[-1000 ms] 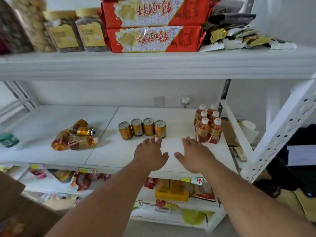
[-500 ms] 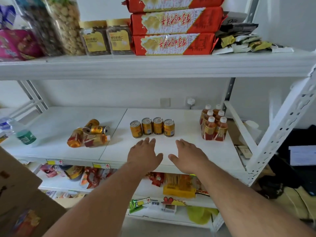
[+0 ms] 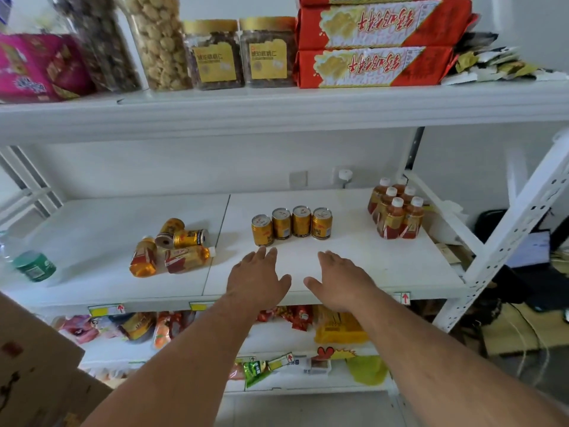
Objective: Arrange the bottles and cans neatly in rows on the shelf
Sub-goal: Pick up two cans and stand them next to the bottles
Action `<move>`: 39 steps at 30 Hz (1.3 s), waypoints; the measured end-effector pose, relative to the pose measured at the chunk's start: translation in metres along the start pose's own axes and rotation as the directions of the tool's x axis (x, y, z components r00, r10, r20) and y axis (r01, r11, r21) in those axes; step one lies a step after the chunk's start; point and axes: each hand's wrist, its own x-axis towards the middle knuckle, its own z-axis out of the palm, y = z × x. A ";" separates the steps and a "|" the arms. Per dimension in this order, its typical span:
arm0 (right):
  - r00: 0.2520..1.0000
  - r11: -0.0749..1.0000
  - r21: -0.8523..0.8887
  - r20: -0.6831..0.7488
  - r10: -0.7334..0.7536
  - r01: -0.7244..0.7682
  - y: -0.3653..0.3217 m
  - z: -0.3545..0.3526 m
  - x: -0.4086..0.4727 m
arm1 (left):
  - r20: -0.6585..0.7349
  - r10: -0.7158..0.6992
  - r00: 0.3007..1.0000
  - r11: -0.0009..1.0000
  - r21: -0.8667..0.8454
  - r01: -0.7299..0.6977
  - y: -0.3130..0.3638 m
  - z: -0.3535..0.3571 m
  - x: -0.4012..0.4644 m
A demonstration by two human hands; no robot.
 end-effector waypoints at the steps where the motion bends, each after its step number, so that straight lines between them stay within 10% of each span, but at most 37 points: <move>1: 1.000 1.000 0.001 0.002 0.003 -0.003 -0.004 0.001 0.001 | 0.001 0.003 1.000 1.000 -0.002 -0.003 -0.004 0.001 0.001; 39: 0.946 0.910 0.347 -0.143 0.292 -0.229 0.063 0.008 0.211 | 0.023 0.238 0.971 0.970 -0.061 -0.236 0.000 0.032 0.262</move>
